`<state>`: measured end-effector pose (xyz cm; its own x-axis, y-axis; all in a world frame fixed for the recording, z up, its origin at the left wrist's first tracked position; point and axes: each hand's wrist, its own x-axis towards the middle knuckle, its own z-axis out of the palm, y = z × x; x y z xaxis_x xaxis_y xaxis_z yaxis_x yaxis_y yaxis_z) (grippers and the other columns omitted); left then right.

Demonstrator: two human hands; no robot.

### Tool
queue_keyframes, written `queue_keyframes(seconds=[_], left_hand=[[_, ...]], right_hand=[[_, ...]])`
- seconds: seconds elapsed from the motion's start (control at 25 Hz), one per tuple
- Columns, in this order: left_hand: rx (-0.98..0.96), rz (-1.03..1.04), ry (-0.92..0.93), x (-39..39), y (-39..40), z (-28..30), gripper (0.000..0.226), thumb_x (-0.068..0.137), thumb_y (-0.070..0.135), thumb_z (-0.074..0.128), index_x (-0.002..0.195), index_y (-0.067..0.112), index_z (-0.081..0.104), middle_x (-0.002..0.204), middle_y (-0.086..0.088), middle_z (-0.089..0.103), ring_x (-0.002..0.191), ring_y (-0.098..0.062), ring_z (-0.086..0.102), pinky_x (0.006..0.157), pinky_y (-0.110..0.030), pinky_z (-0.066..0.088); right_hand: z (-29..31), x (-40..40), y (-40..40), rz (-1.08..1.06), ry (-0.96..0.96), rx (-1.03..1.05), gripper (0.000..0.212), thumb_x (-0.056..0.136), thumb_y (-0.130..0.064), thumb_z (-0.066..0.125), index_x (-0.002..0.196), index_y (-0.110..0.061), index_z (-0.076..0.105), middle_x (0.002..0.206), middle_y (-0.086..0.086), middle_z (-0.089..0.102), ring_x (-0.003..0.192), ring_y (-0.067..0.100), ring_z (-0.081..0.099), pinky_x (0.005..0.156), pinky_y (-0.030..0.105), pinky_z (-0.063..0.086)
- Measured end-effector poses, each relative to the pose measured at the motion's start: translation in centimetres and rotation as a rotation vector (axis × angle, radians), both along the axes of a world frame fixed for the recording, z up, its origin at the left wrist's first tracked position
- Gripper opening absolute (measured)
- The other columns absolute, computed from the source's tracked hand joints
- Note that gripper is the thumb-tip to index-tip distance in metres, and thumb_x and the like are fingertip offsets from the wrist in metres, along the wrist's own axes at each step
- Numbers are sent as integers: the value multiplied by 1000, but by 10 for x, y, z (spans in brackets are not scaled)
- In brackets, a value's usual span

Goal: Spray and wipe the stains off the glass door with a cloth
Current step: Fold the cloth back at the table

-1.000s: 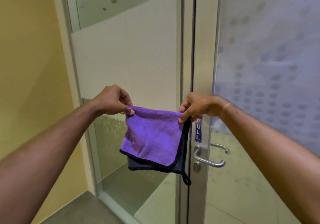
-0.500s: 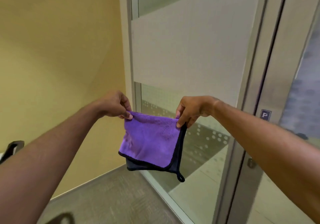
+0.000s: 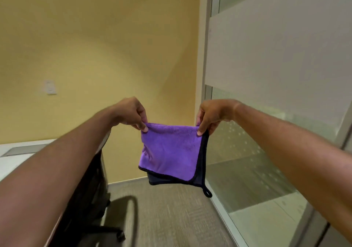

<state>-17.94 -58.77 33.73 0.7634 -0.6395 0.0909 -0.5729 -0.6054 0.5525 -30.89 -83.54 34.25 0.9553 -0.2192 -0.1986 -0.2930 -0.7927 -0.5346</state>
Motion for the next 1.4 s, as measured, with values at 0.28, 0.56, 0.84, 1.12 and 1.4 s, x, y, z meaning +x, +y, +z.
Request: queue_keyframes(seconds=[0.28, 0.56, 0.84, 1.12, 1.4], left_hand=[[15, 197, 11, -30, 89, -4, 19, 62, 3, 89, 76, 3, 76, 72, -9, 74, 70, -18, 72, 71, -27, 60], [-92, 357, 39, -48, 201, -6, 18, 66, -3, 84, 81, 1, 76, 73, -12, 74, 69, -17, 70, 69, -24, 58], [-404, 416, 113, -48, 333, -18, 20, 70, -6, 80, 88, -8, 72, 81, -19, 74, 73, -19, 71, 66, -19, 57], [-335, 419, 86, -10, 452, -19, 16, 70, -3, 80, 85, -3, 75, 82, -18, 76, 80, -23, 72, 82, -33, 59], [-261, 435, 14, 29, 513, -30, 13, 72, -2, 80, 82, 4, 77, 78, -12, 76, 77, -19, 72, 69, -24, 57]], right_hand=[[-3, 24, 61, 199, -16, 12, 20, 70, 8, 82, 87, 4, 72, 65, 8, 73, 63, 19, 72, 67, 33, 64], [-3, 50, 158, 381, -66, 27, 15, 71, 5, 82, 83, -2, 75, 66, 5, 74, 66, 18, 73, 65, 30, 63], [-8, 83, 264, 429, -77, 167, 25, 73, 0, 83, 96, 2, 76, 89, 14, 77, 86, 25, 74, 82, 36, 61], [-13, 121, 380, 439, -83, 196, 18, 72, 4, 82, 88, -4, 77, 86, 14, 77, 85, 25, 74, 84, 37, 60], [-17, 160, 445, 483, -103, 151, 19, 74, 5, 80, 90, -5, 77, 80, 10, 76, 77, 19, 73, 76, 29, 61]])
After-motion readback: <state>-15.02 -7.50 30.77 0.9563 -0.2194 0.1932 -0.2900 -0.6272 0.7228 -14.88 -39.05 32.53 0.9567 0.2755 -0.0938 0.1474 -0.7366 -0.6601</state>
